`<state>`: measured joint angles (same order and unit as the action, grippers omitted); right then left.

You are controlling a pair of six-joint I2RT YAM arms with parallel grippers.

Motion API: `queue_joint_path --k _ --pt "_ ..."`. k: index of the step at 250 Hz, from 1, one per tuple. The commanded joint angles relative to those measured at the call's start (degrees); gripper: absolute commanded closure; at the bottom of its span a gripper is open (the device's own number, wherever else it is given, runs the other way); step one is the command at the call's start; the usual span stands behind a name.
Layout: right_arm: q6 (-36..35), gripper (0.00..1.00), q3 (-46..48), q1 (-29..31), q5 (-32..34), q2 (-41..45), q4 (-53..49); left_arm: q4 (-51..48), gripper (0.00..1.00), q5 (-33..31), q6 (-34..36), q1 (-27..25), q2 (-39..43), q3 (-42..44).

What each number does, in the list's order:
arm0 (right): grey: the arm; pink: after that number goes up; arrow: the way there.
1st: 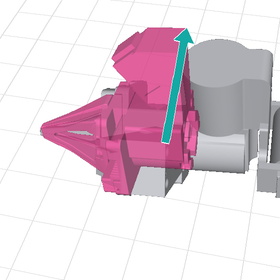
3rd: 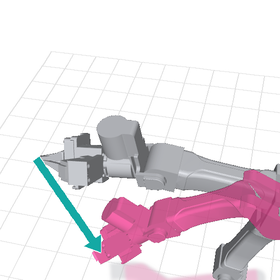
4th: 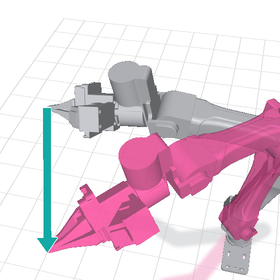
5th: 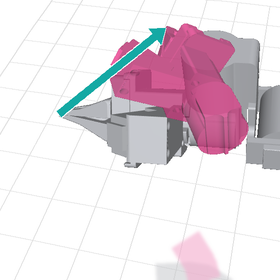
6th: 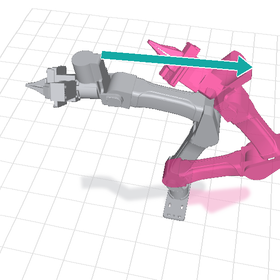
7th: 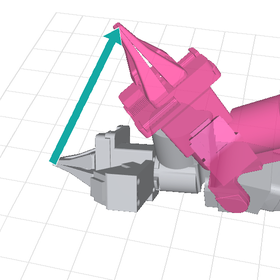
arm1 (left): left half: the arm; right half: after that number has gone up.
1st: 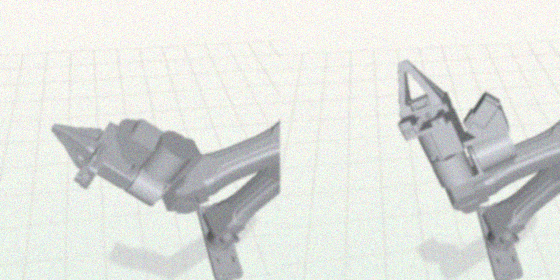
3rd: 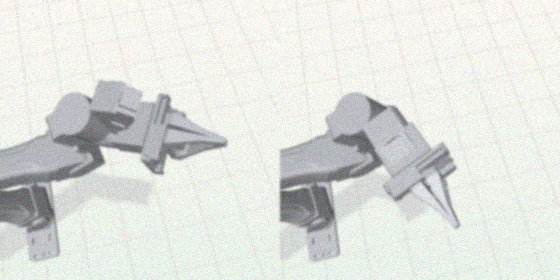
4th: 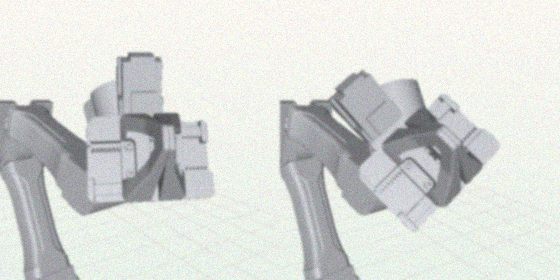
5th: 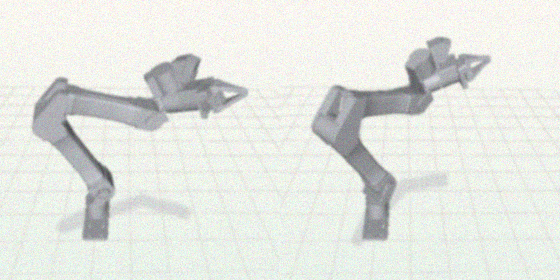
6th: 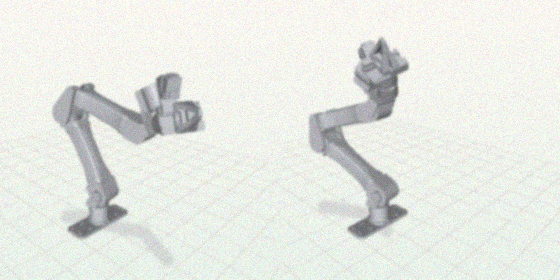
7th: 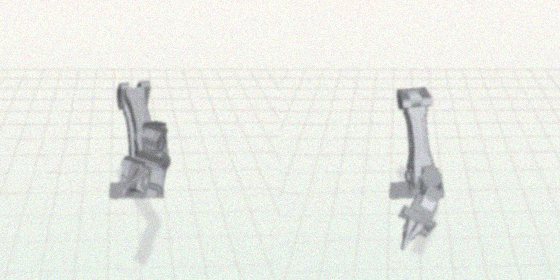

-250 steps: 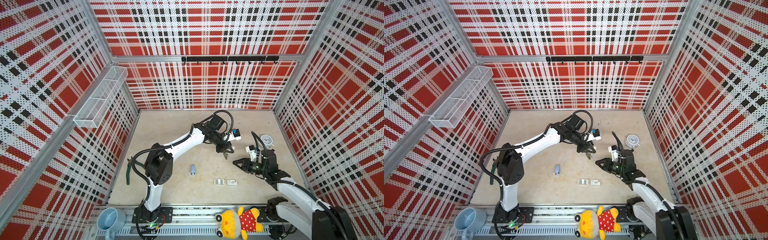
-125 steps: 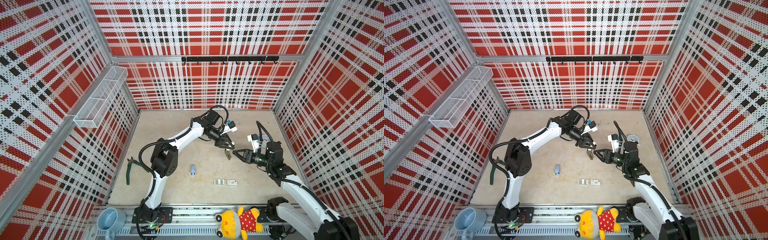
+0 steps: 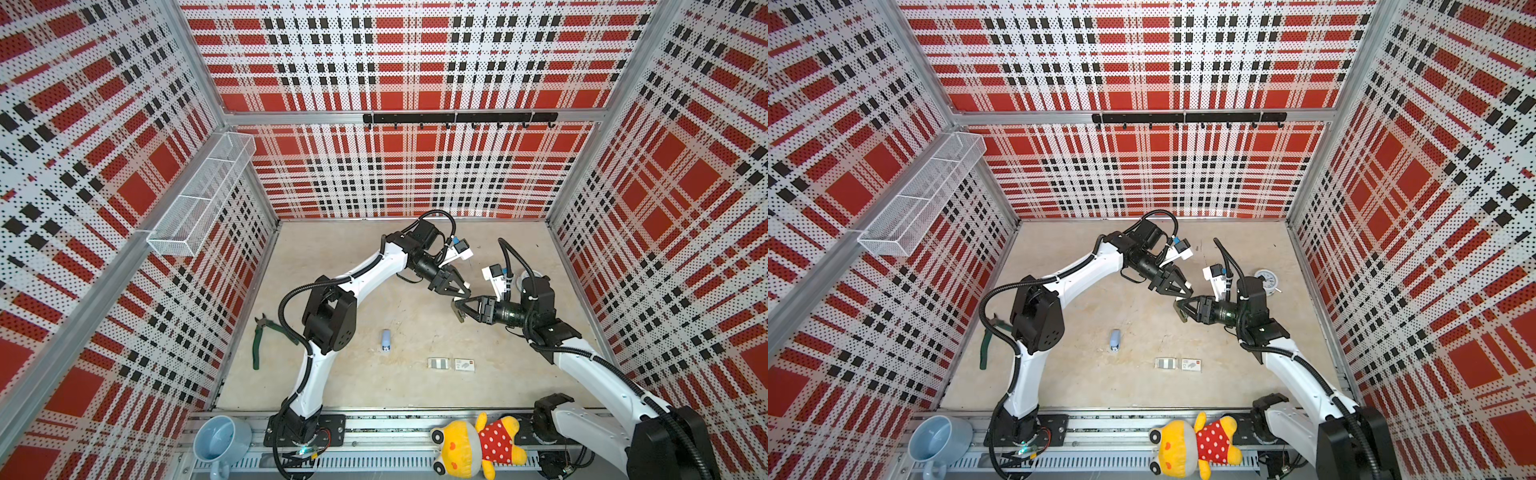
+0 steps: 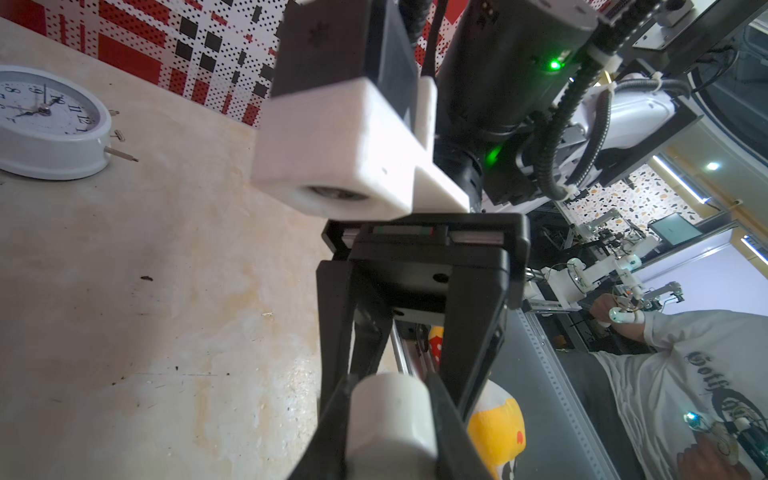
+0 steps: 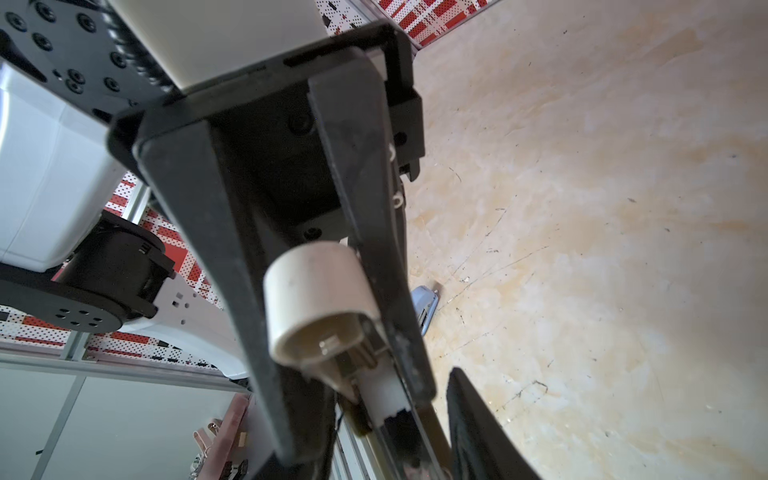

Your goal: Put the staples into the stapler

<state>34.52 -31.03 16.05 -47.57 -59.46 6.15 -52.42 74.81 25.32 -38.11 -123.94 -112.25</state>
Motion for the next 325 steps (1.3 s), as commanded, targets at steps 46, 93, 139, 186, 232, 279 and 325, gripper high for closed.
queue_joint_path --k 46,93,139,186,232,279,325 --pt "4.83 0.58 2.63 0.32 -1.86 -1.42 12.13 -1.09 0.84 4.89 -1.57 -0.98 -0.31 -1.57" --pt "6.51 0.61 2.92 0.70 -2.79 -2.93 15.42 -1.08 0.83 6.10 -2.65 -1.19 -0.84 -2.69" --pt "7.31 0.59 3.90 0.68 -2.50 -2.64 16.69 -1.09 0.83 6.22 -2.93 -1.48 -0.94 -3.23" --pt "7.27 0.61 4.01 0.70 -1.55 -1.84 16.68 -1.10 0.83 6.15 -2.78 -2.08 -0.51 -2.41" --pt "7.40 0.74 4.04 0.67 -1.56 -2.67 17.43 -1.09 0.82 6.49 -2.82 -2.10 -0.23 -2.41" --pt "7.58 0.84 4.13 0.71 -0.64 -3.20 18.37 -1.10 0.69 6.16 -2.77 -1.89 0.32 -1.92" --pt "7.43 0.86 4.13 0.68 0.37 -3.72 17.94 -1.19 0.53 5.31 -2.49 -0.54 1.25 -1.35"
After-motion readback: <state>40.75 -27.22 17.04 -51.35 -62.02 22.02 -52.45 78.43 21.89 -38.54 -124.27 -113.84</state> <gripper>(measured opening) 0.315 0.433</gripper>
